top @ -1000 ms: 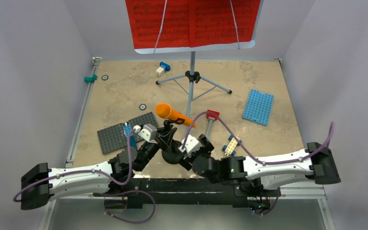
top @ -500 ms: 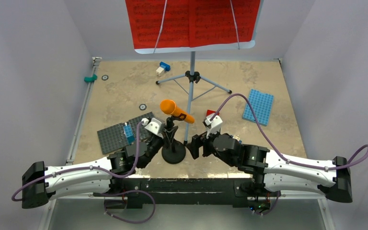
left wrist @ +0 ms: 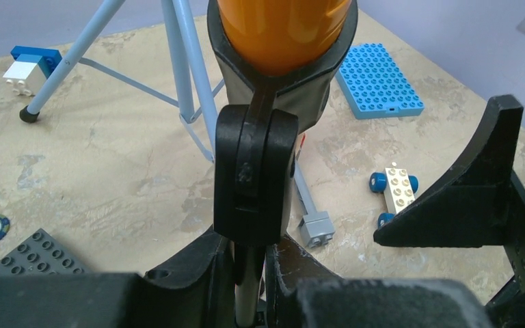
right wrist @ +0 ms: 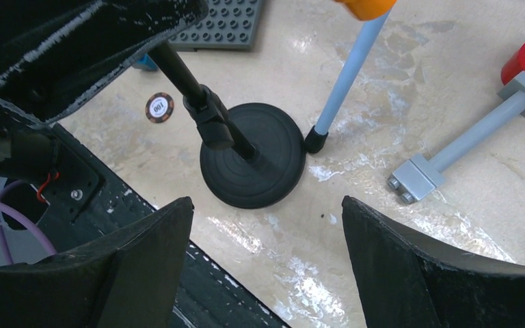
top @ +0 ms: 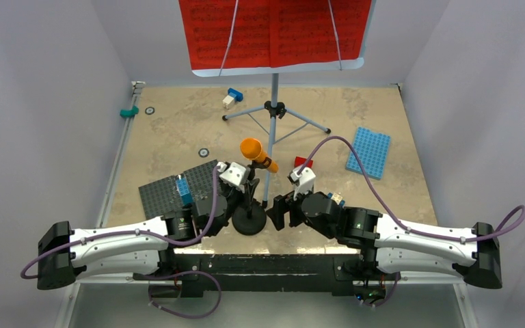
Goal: Pack up the instrument practice props
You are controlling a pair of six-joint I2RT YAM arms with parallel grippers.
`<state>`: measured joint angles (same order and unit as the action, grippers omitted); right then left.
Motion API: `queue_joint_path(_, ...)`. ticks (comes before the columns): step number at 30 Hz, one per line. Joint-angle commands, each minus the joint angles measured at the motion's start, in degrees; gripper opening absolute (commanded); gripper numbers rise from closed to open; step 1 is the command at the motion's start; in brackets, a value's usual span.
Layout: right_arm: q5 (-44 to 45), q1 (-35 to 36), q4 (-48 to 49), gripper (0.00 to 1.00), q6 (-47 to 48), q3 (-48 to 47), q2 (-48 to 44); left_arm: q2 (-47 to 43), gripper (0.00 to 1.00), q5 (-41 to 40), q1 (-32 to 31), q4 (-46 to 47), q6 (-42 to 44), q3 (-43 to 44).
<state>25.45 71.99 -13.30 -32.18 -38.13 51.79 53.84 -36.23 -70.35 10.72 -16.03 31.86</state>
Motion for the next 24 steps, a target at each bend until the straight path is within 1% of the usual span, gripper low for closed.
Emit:
queue_joint_path(1,-2.08,-0.4,1.62,0.84,-1.74,1.12,0.43,6.73,0.0,4.73,-1.59,-14.02,-8.32,-6.31)
queue_joint_path(5,-7.41,-2.2,5.84,0.84,-3.71,2.78,1.18,8.31,0.0,4.03,-3.43,-13.33,-10.8,-6.75)
queue_joint_path(7,-12.75,-4.78,10.14,0.83,-5.53,4.33,1.49,8.17,0.0,3.49,-4.35,-12.39,-12.56,-7.6)
queue_joint_path(11,-24.74,-11.61,19.51,0.81,-12.45,7.46,2.68,7.79,0.0,0.27,-7.09,-9.13,-16.54,-9.65)
queue_joint_path(16,-35.11,-18.44,26.85,0.8,-21.02,9.84,5.36,7.95,0.0,-5.15,-10.38,-8.34,-19.81,-10.79)
queue_joint_path(19,-40.41,-21.12,30.37,0.8,-25.59,10.68,8.29,8.57,0.0,-7.89,-11.93,-7.87,-20.73,-10.81)
queue_joint_path(20,-42.28,-21.9,31.47,0.78,-26.77,10.62,9.31,8.78,0.0,-8.84,-12.62,-7.75,-20.9,-10.62)
queue_joint_path(24,-46.17,-23.39,34.45,0.66,-30.38,10.61,13.21,9.4,0.0,-10.8,-13.73,-7.82,-21.3,-10.38)
